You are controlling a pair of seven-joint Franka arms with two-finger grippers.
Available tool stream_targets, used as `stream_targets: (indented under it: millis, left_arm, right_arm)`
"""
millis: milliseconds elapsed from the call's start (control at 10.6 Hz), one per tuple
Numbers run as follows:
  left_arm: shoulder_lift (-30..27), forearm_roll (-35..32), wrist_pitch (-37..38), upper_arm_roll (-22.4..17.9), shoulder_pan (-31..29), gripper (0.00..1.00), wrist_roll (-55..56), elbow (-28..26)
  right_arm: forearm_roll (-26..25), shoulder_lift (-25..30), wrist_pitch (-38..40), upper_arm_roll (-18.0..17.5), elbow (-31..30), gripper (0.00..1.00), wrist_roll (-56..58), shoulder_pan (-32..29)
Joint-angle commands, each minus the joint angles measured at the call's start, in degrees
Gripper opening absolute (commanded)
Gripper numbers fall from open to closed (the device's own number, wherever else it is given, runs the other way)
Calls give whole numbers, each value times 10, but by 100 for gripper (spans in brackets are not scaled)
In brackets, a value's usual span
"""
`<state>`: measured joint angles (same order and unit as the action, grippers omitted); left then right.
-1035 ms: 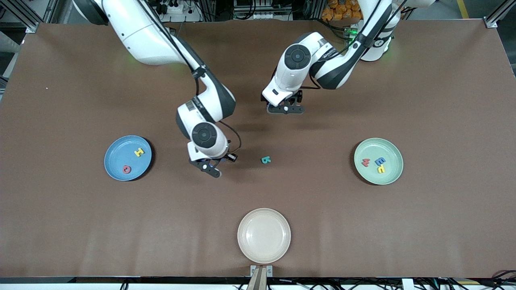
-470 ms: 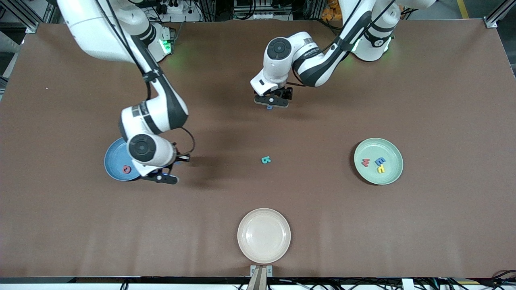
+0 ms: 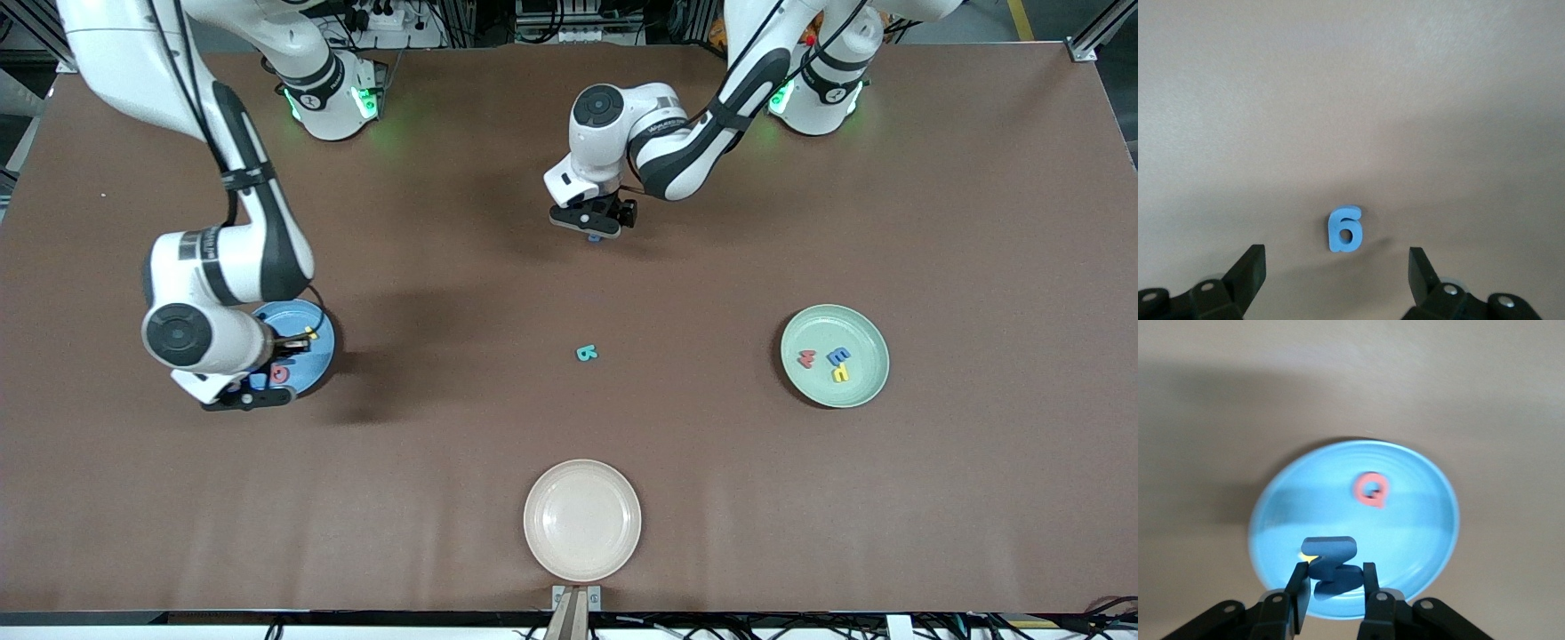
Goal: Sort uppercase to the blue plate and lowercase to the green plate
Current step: 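Release the W on the blue plate while the left gripper grasps 6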
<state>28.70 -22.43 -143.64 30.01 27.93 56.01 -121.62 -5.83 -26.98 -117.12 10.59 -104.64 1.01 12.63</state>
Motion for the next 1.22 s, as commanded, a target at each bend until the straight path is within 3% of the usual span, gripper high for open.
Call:
stream_targets:
  millis: [0, 188, 282, 376, 564, 658, 753, 941, 1129]
  left_arm:
    - [13, -21, -7, 1, -3, 87, 18, 2]
    - [19, -21, -7, 1, -4, 83, 27, 2]
    - [21, -21, -7, 1, -5, 83, 31, 4]
    - [23, -21, -7, 1, -5, 82, 31, 4]
    - [31, -21, -10, 2, -7, 79, 32, 6]
    - [36, -21, -10, 2, -8, 78, 32, 7]
    - [37, -21, -11, 1, -9, 76, 32, 8]
    - [38, -20, -14, 1, -9, 72, 32, 8]
    - [40, -20, -23, 1, -10, 54, 32, 9]
  right_arm:
    - [-4, 11, -71, -4, -72, 33, 42, -37]
    - [-3, 9, -111, -5, -110, 35, 44, -50]
    - [-2, 9, -112, -5, -116, 41, 49, -52]
    - [-1, 9, -110, -6, -116, 55, 48, -51]
    - [-1, 11, -99, -8, -113, 73, 43, -47]
    - [6, 14, -88, -14, -108, 70, 39, -45]
    - [45, 18, -60, -31, -96, 70, 17, -45]
    - [56, 36, -22, -82, -80, 69, -78, -42]
    - [56, 45, -22, -143, -76, 68, -213, -32]
